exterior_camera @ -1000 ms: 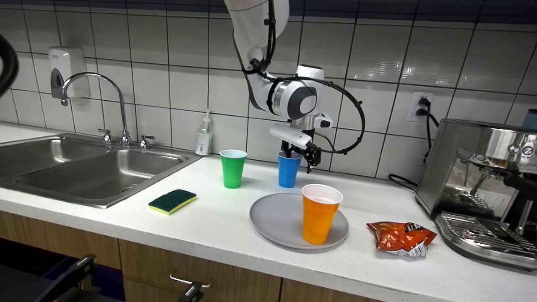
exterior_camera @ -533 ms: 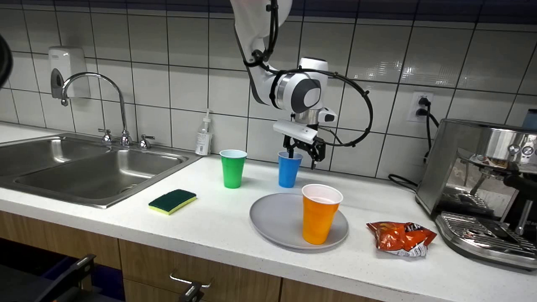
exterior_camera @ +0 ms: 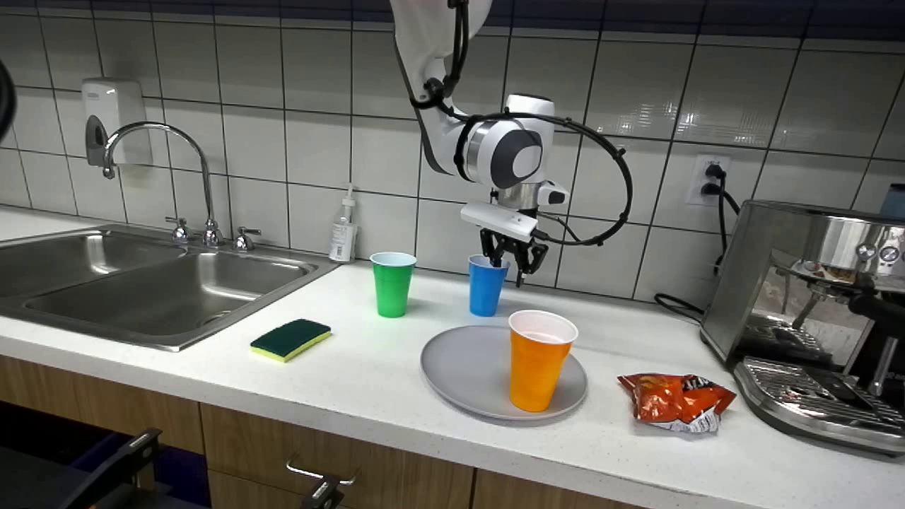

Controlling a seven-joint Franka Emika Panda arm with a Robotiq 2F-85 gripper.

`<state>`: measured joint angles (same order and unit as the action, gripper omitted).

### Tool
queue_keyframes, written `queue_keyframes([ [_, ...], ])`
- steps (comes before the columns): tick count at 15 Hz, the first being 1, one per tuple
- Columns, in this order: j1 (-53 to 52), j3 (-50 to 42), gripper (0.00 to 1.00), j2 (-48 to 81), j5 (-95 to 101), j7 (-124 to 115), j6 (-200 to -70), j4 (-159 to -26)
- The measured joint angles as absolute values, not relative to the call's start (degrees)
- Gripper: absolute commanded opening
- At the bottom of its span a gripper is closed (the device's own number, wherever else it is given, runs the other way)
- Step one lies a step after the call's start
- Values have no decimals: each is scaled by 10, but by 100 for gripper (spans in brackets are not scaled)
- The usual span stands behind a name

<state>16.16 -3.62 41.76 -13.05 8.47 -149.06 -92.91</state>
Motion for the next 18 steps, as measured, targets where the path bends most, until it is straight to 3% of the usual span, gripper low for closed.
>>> queue_keyframes([
  [3, 162, -36, 3, 417, -131, 88, -1491, -933],
  [4, 162, -35, 0, 416, -131, 90, -1490, -935],
  [18, 205, 8, 1, 368, -151, 141, -1477, -965],
])
